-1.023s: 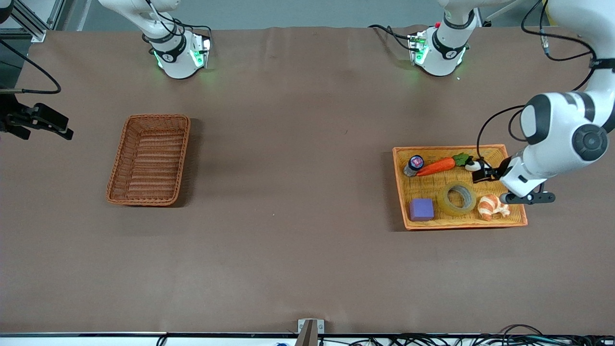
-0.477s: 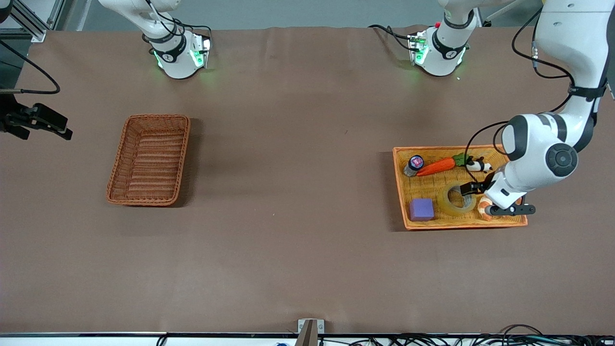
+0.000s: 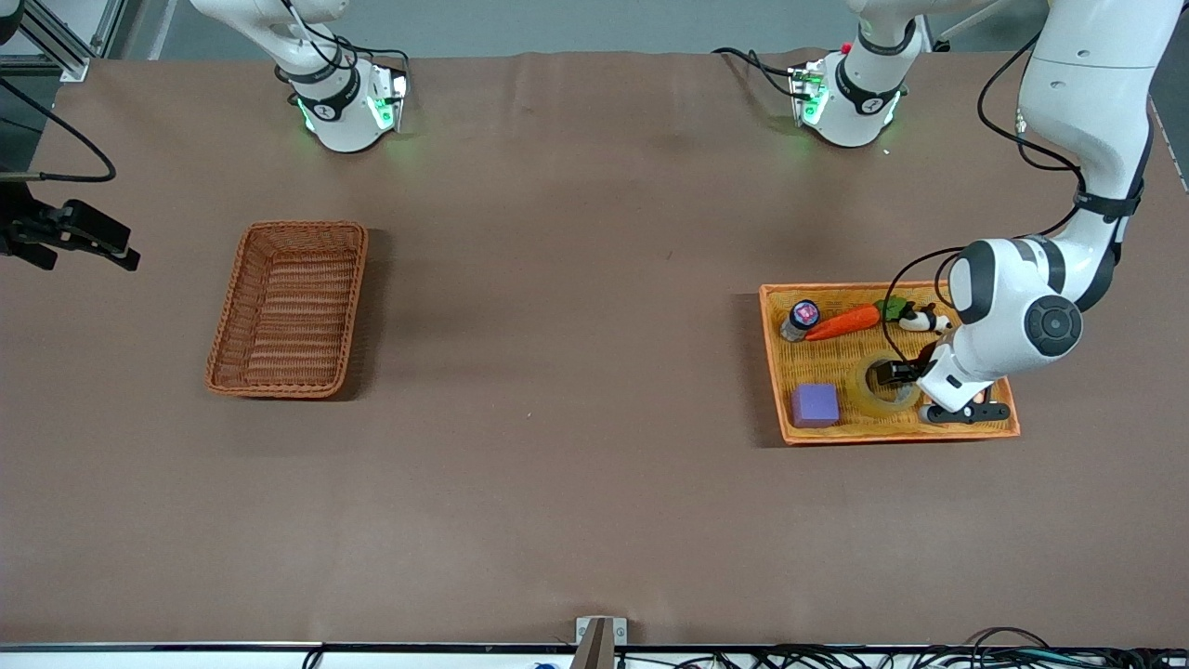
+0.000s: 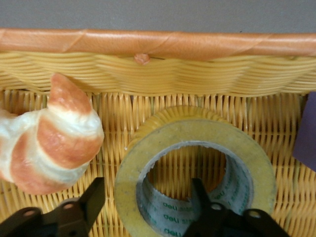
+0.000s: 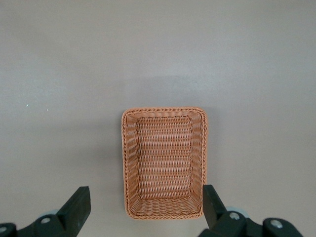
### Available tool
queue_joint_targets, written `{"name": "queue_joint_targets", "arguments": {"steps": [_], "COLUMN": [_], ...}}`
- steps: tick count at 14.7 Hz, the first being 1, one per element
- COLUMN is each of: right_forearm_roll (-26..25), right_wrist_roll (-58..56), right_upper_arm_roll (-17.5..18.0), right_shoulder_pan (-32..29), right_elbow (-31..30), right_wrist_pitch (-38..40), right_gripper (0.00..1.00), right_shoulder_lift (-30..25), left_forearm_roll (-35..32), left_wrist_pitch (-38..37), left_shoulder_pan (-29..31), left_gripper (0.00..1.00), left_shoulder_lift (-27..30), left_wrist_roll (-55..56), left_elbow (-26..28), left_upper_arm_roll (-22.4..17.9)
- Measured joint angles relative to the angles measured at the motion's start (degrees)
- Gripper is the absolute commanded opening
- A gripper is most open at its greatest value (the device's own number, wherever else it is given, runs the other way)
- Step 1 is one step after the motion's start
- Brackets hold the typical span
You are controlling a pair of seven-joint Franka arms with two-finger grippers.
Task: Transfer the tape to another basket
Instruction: 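Reach the left gripper down over the yellow tape roll in the tray, then close the left gripper on the tape roll's rim and lift it, then carry the tape toward the table middle and set it down with the left gripper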
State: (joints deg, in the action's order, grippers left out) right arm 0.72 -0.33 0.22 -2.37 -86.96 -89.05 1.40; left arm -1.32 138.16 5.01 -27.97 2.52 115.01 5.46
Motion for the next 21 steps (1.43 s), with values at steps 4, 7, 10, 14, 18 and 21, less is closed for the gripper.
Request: {"name": "queue_joint_targets", "arguments": {"steps": [4, 7, 10, 14, 18, 21], "right_forearm_roll": [0.0, 0.0, 0.0, 0.0, 0.0, 0.0], "right_wrist_roll": [0.0, 0.0, 0.0, 0.0, 0.0, -0.01], "right_upper_arm_roll": [-0.01, -0.01, -0.02, -0.01, 0.0, 0.02], "right_shoulder_pan": [-0.03, -0.08, -0.33, -0.43, -0.53, -0.61], "right_elbow": [0.0, 0.0, 0.0, 0.0, 0.0, -0.01], "right_wrist_pitch": [0.0, 0.01, 0.02, 0.01, 0.01, 0.0], "right_gripper": [1.0, 1.0, 1.0, 1.0, 1.0, 1.0], "right_shoulder_lift": [0.0, 0.0, 0.0, 0.0, 0.01, 0.02], "left_forearm_roll": [-4.84, -8.14, -8.49, -8.51, -8.52, -8.53], "left_wrist_pitch": [0.15, -0.04, -5.33, -17.39, -20.64, -20.62], "left_shoulder_pan": [0.14, 0.12, 0.1, -0.42, -6.75, -16.57], "left_gripper": [0.03, 0.01, 0.01, 0.01, 0.01, 0.01], "left_shoulder_lift": [-0.54, -0.22, 3.23, 8.96, 7.59, 1.78], "left_wrist_roll": [2.3, 5.26, 5.83, 10.07, 15.41, 23.1], "left_elbow": [-0.09, -0.72, -2.53, -8.8, -14.02, -18.21], "left_upper_arm_roll": [-0.09, 0.03, 1.46, 10.47, 15.78, 15.87]}}
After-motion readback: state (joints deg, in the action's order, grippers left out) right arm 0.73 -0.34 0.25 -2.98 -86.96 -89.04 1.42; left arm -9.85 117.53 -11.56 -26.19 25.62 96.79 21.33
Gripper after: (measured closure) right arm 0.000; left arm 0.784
